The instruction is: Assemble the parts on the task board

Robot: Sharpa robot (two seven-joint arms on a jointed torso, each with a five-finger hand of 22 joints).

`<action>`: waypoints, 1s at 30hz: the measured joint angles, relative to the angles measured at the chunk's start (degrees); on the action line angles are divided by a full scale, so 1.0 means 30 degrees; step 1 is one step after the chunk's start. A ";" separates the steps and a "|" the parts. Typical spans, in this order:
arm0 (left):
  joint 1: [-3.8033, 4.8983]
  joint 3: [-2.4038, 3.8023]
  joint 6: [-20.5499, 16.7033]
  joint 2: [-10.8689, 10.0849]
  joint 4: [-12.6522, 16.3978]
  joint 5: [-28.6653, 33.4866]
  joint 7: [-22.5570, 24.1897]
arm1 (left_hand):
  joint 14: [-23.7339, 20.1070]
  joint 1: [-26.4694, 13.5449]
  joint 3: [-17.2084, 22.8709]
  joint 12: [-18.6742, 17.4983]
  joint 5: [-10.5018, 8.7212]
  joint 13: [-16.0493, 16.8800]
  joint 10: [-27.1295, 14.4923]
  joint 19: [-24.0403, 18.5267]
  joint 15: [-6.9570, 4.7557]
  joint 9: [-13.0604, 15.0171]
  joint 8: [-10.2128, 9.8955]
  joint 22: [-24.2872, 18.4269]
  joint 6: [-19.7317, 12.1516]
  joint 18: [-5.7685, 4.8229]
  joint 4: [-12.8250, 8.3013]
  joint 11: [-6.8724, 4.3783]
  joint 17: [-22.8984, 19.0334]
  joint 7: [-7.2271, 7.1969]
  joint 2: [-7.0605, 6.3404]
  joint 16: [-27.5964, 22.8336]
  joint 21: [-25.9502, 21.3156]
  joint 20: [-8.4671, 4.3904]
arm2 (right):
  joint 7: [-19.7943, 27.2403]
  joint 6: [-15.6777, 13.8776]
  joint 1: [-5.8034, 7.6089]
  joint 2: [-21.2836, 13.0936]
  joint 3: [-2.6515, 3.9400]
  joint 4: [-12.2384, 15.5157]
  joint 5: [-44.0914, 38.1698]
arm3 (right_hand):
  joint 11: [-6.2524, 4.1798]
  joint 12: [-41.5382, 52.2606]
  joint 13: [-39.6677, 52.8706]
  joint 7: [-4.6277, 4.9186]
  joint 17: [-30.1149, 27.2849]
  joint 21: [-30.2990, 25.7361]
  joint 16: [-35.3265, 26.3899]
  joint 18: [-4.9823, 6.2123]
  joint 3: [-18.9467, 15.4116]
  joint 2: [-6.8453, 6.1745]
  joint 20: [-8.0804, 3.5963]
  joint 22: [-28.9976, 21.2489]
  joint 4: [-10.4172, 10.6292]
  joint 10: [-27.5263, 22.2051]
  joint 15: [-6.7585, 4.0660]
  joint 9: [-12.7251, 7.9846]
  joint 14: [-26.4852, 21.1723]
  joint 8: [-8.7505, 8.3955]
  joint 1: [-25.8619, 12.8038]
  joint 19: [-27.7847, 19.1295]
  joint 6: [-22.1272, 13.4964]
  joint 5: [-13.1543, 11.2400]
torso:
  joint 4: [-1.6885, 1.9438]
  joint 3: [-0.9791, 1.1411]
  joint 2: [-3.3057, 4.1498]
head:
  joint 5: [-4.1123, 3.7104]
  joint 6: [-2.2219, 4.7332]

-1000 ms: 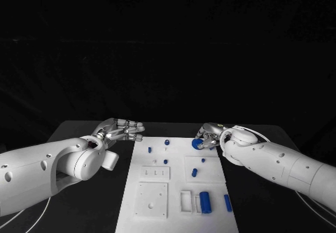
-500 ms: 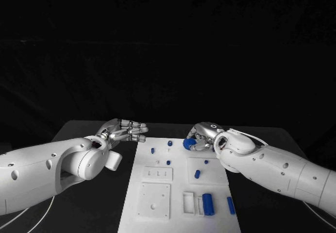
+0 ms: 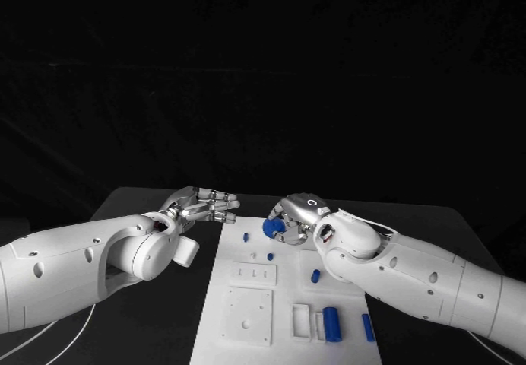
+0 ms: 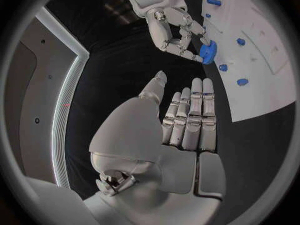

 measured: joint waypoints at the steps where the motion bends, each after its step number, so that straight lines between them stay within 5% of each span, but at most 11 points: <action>1: 0.0000 0.0000 0.0000 0.0006 0.0000 -0.0002 -0.0001 | 0.0000 0.0000 0.0000 0.0000 0.0000 0.0000 0.0000 0.0000 0.0000 0.0000 0.0000 0.0000 0.0001 0.0002 0.0000 0.0000 0.0000 -0.0001 0.0000 0.0000 0.0000 0.0000 | -0.0044 -0.0031 -0.0003 0.0148 -0.0134 -0.0115 -0.0127 | 0.0025 -0.0067 -0.0015 0.0001 -0.0017 -0.0002 -0.0001 0.0000 0.0030 0.0000 0.0000 0.0000 0.0029 0.0025 0.0000 0.0000 0.0000 -0.0001 0.0000 0.0000 0.0002 -0.0070 | 0.0000 -0.0013 0.0002 | 0.0020 0.0011; 12: 0.0000 0.0000 0.0001 0.0084 0.0010 -0.0016 -0.0008 | 0.0000 0.0000 0.0000 0.0000 0.0000 0.0000 0.0000 0.0000 0.0000 -0.0001 0.0000 -0.0037 -0.0062 0.0001 0.0000 0.0000 0.0000 0.0070 0.0000 0.0000 0.0000 0.0000 | -0.0340 -0.0156 -0.0070 0.1530 -0.1051 -0.1899 -0.1020 | 0.0027 -0.0157 -0.0093 0.0007 -0.0095 -0.0004 -0.0072 0.0000 0.0164 -0.0104 0.0000 -0.0001 0.0050 0.0026 0.0002 0.0006 0.0002 -0.0022 0.0051 0.0000 0.0005 -0.0217 | 0.0062 -0.0011 0.0055 | 0.0128 -0.0002; 30: 0.0001 -0.0001 0.0062 0.0225 -0.0057 -0.0045 -0.0026 | 0.0000 0.0000 0.0000 0.0000 0.0000 0.0000 0.0001 0.0000 0.0000 0.0000 0.0000 -0.0034 -0.0060 0.0001 0.0000 0.0000 0.0000 0.0072 0.0000 0.0000 0.0000 0.0000 | -0.0569 -0.0701 -0.0217 0.2824 -0.1278 -0.3871 -0.2128 | 0.0028 -0.0304 -0.0285 0.0016 -0.0207 -0.0005 -0.0225 0.0003 0.0446 -0.0211 0.0000 -0.0002 -0.0030 0.0026 0.0006 0.0053 0.0005 0.0045 0.0144 0.0000 0.0001 -0.1062 | 0.0128 -0.0035 0.0082 | 0.0216 0.0005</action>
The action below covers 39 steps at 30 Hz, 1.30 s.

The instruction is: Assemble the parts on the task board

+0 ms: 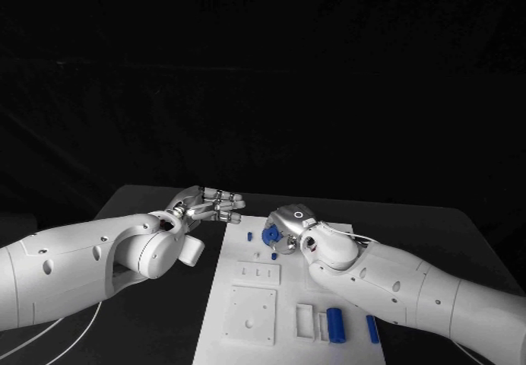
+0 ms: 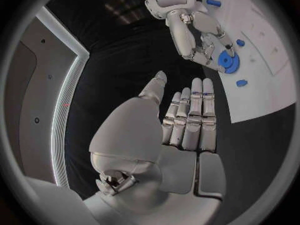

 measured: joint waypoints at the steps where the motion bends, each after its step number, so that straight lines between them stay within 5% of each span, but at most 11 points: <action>1: 0.0000 0.0000 0.0009 0.0010 -0.0004 -0.0003 -0.0003 | 0.0000 0.0000 0.0000 0.0000 0.0000 0.0000 0.0000 0.0000 0.0000 0.0000 0.0000 0.0000 0.0000 -0.0001 0.0000 0.0000 0.0000 0.0000 0.0000 0.0000 0.0000 0.0000 | -0.0035 -0.0040 0.0000 0.0028 -0.0010 -0.0090 -0.0055 | 0.0001 -0.0001 -0.0001 0.0001 -0.0021 0.0000 0.0000 0.0000 0.0035 0.0019 0.0000 0.0000 -0.0035 0.0000 0.0000 0.0000 0.0000 0.0000 0.0019 0.0000 0.0000 -0.0029 | -0.0005 0.0002 -0.0002 | 0.0005 0.0000; 15: 0.0000 0.0000 0.0101 0.0035 -0.0036 -0.0044 -0.0034 | 0.0000 0.0000 0.0000 0.0000 0.0000 0.0015 0.0000 0.0000 0.0000 0.0000 0.0000 -0.0043 -0.0058 0.0000 0.0000 0.0000 0.0000 -0.0058 0.0000 0.0000 0.0000 0.0000 | -0.0368 -0.0389 -0.0070 0.0016 -0.0066 -0.0262 -0.0547 | 0.0005 -0.0120 -0.0137 0.0035 -0.0090 -0.0001 -0.0069 0.0001 0.0478 -0.0056 0.0000 0.0000 -0.0052 -0.0004 0.0003 -0.0015 0.0002 -0.0044 0.0092 0.0000 0.0028 -0.0652 | -0.0044 0.0011 -0.0015 | -0.0009 0.0033; 18: 0.0000 0.0000 0.0115 0.0035 -0.0043 -0.0052 -0.0043 | 0.0000 0.0000 0.0000 0.0000 0.0000 0.0015 0.0000 0.0000 0.0000 0.0000 0.0000 -0.0043 -0.0058 0.0000 0.0000 0.0000 0.0000 -0.0057 0.0000 0.0000 0.0000 0.0000 | -0.0369 -0.0405 -0.0070 0.0002 -0.0066 -0.0295 -0.0546 | 0.0124 -0.0305 -0.0303 0.0305 -0.0143 -0.0069 -0.0187 -0.0003 0.0287 -0.0124 0.0000 -0.0001 0.0085 -0.0124 0.0003 -0.0016 0.0001 -0.0044 0.0160 0.0000 -0.0274 -0.1007 | -0.0046 0.0011 -0.0015 | -0.0027 0.0016; 23: 0.0000 0.0000 0.0136 0.0035 -0.0053 -0.0067 -0.0056 | 0.0000 0.0000 0.0001 0.0000 0.0000 0.0014 0.0000 0.0000 0.0000 0.0000 0.0000 -0.0042 -0.0058 0.0000 0.0000 0.0000 0.0001 -0.0057 0.0000 0.0000 0.0000 0.0000 | -0.0366 -0.0445 -0.0054 -0.0054 -0.0051 -0.0392 -0.0434 | -0.0256 -0.0501 -0.0572 0.0032 -0.0127 -0.0129 -0.0192 0.0024 -0.2863 -0.0168 -0.0181 -0.0001 0.0918 -0.0246 -0.0196 -0.0034 -0.0023 0.0071 0.0694 0.0030 -0.4134 -0.4502 | -0.0057 0.0011 -0.0022 | -0.0046 -0.0007; 26: 0.0000 0.0000 0.0146 0.0036 -0.0069 -0.0074 -0.0062 | 0.0000 0.0000 0.0000 0.0000 0.0000 0.0013 0.0000 0.0000 0.0000 0.0000 0.0000 -0.0042 -0.0057 0.0000 0.0000 0.0000 0.0000 -0.0057 0.0000 0.0000 0.0000 0.0000 | -0.0360 -0.0506 -0.0048 -0.0122 -0.0048 -0.0406 -0.0245 | -0.0252 -0.0501 -0.0572 -0.0005 -0.0024 -0.0129 -0.0194 0.0025 -0.4536 -0.0255 -0.0242 0.0000 0.2219 -0.0244 -0.0274 -0.0095 0.0003 0.0071 0.1098 -0.0034 -0.5118 -0.5473 | -0.0051 0.0009 -0.0022 | -0.0071 -0.0022; 32: 0.0000 0.0000 0.0156 0.0035 -0.0090 -0.0084 -0.0070 | -0.0028 0.0000 -0.0001 0.0000 -0.0076 0.0012 -0.0036 0.0000 0.0028 0.0000 0.0000 -0.0061 -0.0209 0.0000 0.0002 0.0036 0.0000 -0.0070 0.0000 0.0000 0.0000 0.0000 | -0.0293 -0.0697 -0.0058 -0.0456 -0.0055 -0.0127 0.0467 | -0.0250 -0.0438 -0.0370 0.0128 0.0172 -0.0071 -0.0195 0.0025 -0.5858 -0.0355 -0.0242 -0.0001 0.3987 -0.0243 -0.0275 -0.0094 0.0004 0.0071 0.1197 -0.0035 -0.4907 -0.4884 | -0.0038 0.0007 -0.0022 | -0.0086 -0.0044; 39: 0.0000 0.0000 0.0159 -0.0001 -0.0098 -0.0089 -0.0078 | -0.0068 0.0000 -0.0051 0.0000 -0.0076 0.0011 -0.0135 0.0000 0.0068 0.0000 0.0000 -0.0060 -0.0334 -0.0001 0.0051 0.0001 0.0000 -0.0057 0.0000 0.0000 0.0000 0.0000 | -0.0064 -0.0830 -0.0059 -0.0996 -0.0056 0.0348 0.1714 | -0.0248 -0.0425 -0.0318 0.0182 0.0208 -0.0043 -0.0194 0.0026 -0.6414 -0.0257 -0.0241 -0.0001 0.4558 -0.0243 -0.0274 -0.0093 0.0003 0.0071 0.1295 -0.0035 -0.4334 -0.4065 | -0.0068 0.0002 -0.0022 | -0.0031 -0.0081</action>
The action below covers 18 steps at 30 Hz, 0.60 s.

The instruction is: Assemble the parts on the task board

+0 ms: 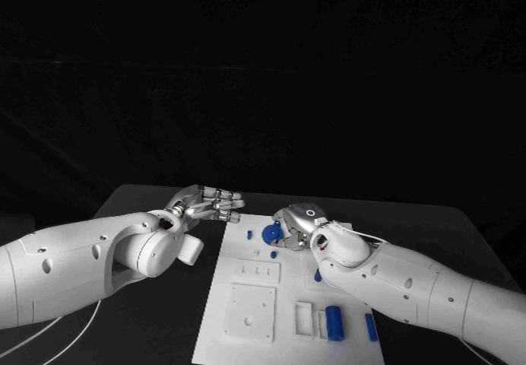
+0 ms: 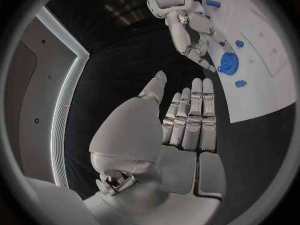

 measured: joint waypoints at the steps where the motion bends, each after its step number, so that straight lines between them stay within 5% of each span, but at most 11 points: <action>1: 0.0000 0.0000 0.0000 -0.0004 0.0000 -0.0001 -0.0001 | 0.0000 0.0000 0.0000 0.0000 0.0000 0.0000 0.0000 0.0000 0.0000 0.0000 0.0000 0.0000 0.0000 0.0001 0.0000 0.0000 0.0000 0.0000 0.0000 0.0000 0.0000 0.0000 | 0.0044 0.0000 0.0000 -0.0045 0.0000 0.0035 0.0132 | 0.0000 0.0000 0.0036 -0.0001 0.0011 0.0000 0.0000 0.0000 0.0092 0.0085 0.0001 0.0000 0.0091 0.0000 0.0001 0.0008 0.0000 0.0000 0.0086 0.0000 0.0466 0.0229 | 0.0000 0.0000 0.0000 | 0.0002 0.0000; 4: 0.0000 0.0000 0.0001 -0.0019 0.0000 -0.0002 -0.0003 | 0.0000 0.0000 0.0000 0.0000 0.0000 -0.0001 0.0000 0.0000 0.0000 0.0000 0.0000 0.0001 0.0000 0.0000 0.0000 0.0000 -0.0001 0.0000 0.0000 0.0000 0.0000 0.0000 | 0.0190 0.0000 0.0000 -0.0175 0.0002 0.0147 0.0503 | 0.0076 0.0080 0.0060 -0.0014 0.0011 0.0009 0.0000 0.0001 0.0668 0.0155 0.0000 0.0000 0.0020 0.0075 0.0001 0.0043 0.0000 0.0000 0.0155 0.0000 0.1582 0.0489 | 0.0004 0.0000 0.0000 | -0.0011 -0.0002; 8: 0.0000 0.0000 0.0004 -0.0032 0.0000 -0.0005 -0.0008 | 0.0000 0.0000 0.0000 0.0000 0.0000 -0.0001 -0.0068 0.0000 0.0000 0.0000 0.0000 -0.0025 0.0000 0.0001 0.0000 0.0068 0.0000 0.0001 0.0000 0.0000 0.0000 0.0000 | 0.0368 0.0008 -0.0008 -0.0290 0.0004 0.0257 0.0874 | 0.0129 0.0159 0.0127 -0.0095 0.0037 0.0107 0.0000 -0.0001 0.3001 0.0398 0.0001 0.0010 -0.0259 0.0130 0.0042 0.0053 0.0041 0.0000 0.0059 0.0000 0.2802 0.0111 | 0.0016 0.0000 0.0002 | -0.0053 -0.0035; 18: 0.0000 0.0000 0.0016 -0.0041 0.0000 -0.0010 -0.0030 | 0.0000 0.0000 0.0053 0.0000 0.0000 -0.0002 -0.0067 0.0000 0.0000 0.0000 0.0000 -0.0024 -0.0067 0.0001 0.0052 0.0068 0.0000 0.0068 0.0000 0.0000 0.0000 0.0000 | 0.0538 0.0723 -0.0030 -0.0332 0.0004 0.0016 0.1512 | 0.0349 0.0161 0.0116 -0.0002 0.0030 0.0108 0.0000 0.0002 0.5722 0.0430 0.0070 0.0014 -0.1326 0.0064 0.0143 0.0051 -0.0002 0.0000 -0.1652 0.0071 0.3103 0.0542 | 0.0033 -0.0013 0.0007 | -0.0132 -0.0081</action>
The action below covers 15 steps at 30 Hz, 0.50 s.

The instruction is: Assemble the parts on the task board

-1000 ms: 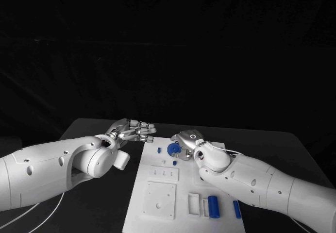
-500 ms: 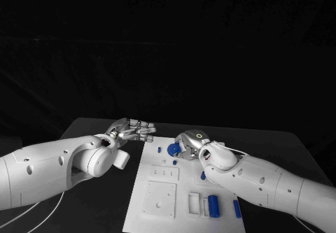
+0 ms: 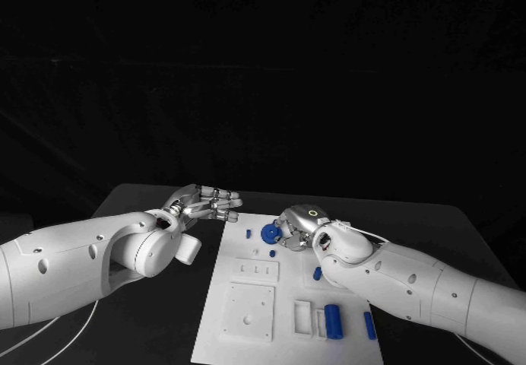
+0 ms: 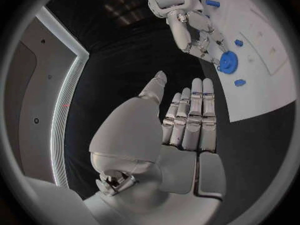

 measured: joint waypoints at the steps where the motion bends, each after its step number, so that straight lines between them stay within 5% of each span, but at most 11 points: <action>1: 0.0000 0.0000 0.0001 -0.0001 0.0000 -0.0001 -0.0003 | 0.0000 0.0000 0.0000 0.0000 0.0000 0.0000 0.0000 0.0000 0.0000 0.0000 0.0000 0.0000 0.0000 0.0000 0.0000 0.0000 0.0000 0.0000 0.0000 0.0000 0.0000 0.0000 | 0.0001 0.0150 -0.0002 0.0005 0.0000 -0.0047 0.0063 | -0.0004 0.0000 -0.0007 0.0026 -0.0006 0.0000 0.0000 0.0001 0.0169 0.0086 0.0000 0.0000 -0.0049 -0.0004 0.0000 0.0000 0.0000 0.0000 -0.0082 0.0000 -0.0035 0.0172 | 0.0000 -0.0004 0.0000 | -0.0002 -0.0004; 8: 0.0001 0.0000 0.0004 -0.0014 0.0018 -0.0007 -0.0018 | 0.0000 0.0000 0.0000 0.0000 0.0000 -0.0001 0.0000 0.0000 0.0000 -0.0021 0.0000 -0.0022 -0.0202 0.0000 0.0000 0.0000 0.0000 0.0001 0.0000 0.0000 0.0000 -0.0001 | 0.0004 0.0889 -0.0001 0.0065 0.0001 -0.0254 0.0402 | -0.0067 -0.0002 -0.0027 0.0056 -0.0009 0.0000 0.0000 0.0001 0.0214 -0.0097 0.0000 -0.0001 -0.0444 -0.0079 -0.0001 0.0009 -0.0002 -0.0001 -0.0545 0.0000 -0.0480 0.0565 | -0.0011 -0.0005 -0.0002 | 0.0000 -0.0020; 15: 0.0001 0.0000 0.0005 -0.0042 0.0060 -0.0013 -0.0036 | 0.0000 0.0000 0.0000 -0.0001 0.0001 -0.0002 0.0001 0.0000 0.0000 -0.0021 0.0000 -0.0021 -0.0202 0.0000 0.0000 -0.0001 0.0000 0.0000 0.0000 0.0000 0.0000 -0.0001 | -0.0004 0.1224 0.0021 0.0060 0.0015 -0.0237 0.0750 | -0.0246 -0.0006 -0.0023 0.0042 0.0059 0.0085 0.0000 0.0001 -0.1105 -0.0037 0.0000 -0.0003 -0.0594 -0.0168 -0.0001 0.0003 -0.0001 -0.0003 -0.0676 -0.0001 -0.1553 0.1615 | -0.0022 -0.0013 -0.0005 | -0.0016 0.0005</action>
